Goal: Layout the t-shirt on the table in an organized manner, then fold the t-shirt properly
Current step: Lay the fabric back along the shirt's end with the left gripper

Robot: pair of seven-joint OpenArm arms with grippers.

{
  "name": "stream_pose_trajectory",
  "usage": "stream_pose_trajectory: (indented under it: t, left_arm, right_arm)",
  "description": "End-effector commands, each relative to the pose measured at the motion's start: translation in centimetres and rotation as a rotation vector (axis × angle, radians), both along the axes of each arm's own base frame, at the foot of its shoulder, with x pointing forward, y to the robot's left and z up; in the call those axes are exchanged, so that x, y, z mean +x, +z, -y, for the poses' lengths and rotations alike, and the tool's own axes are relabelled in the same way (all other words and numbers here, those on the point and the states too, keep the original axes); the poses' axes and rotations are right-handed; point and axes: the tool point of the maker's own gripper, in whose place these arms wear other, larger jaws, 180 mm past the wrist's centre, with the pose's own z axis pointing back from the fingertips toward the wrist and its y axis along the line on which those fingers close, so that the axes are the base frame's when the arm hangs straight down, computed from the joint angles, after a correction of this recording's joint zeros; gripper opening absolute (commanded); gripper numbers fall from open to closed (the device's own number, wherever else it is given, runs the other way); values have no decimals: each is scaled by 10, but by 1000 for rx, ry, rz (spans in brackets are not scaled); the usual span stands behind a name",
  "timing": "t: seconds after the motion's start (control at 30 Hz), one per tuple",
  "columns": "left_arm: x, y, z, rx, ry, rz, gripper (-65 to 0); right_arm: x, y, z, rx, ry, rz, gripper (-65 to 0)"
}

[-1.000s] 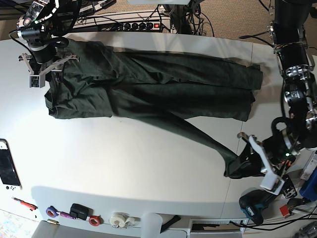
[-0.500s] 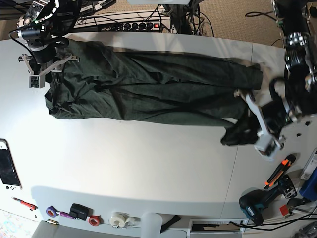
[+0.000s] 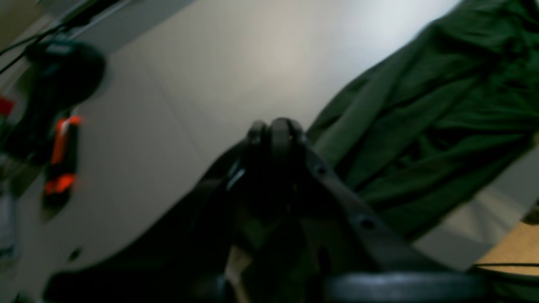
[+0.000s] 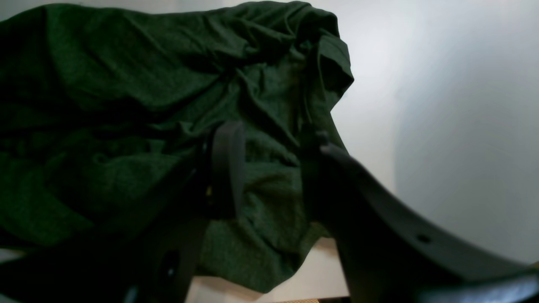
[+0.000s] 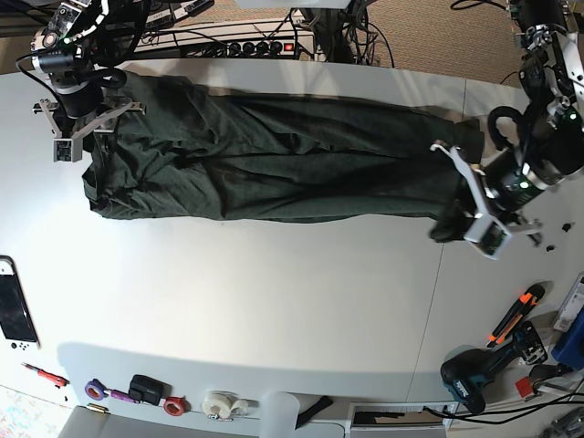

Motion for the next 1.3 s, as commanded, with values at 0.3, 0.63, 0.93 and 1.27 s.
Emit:
stream_pose_trajectory:
  t: [0.3,0.63,0.93,1.27]
  left_arm:
    - [-14,-8,-33,21,98,-20,-650]
    - [-8,-7,-48,88,160,34,-311]
    - [-4,-90,-99,17,319,-208,-311]
    - [-22,-127,-96,-526,232,-438,-311]
  right_arm:
    - [4,9,1,-15,7,33,-429]
    - [2,7,1,-14,4,18,-429]
    - [-8,4,22,-139,-43,-48,-429]
    - [-3,10,25,-155,-33,-22,-429]
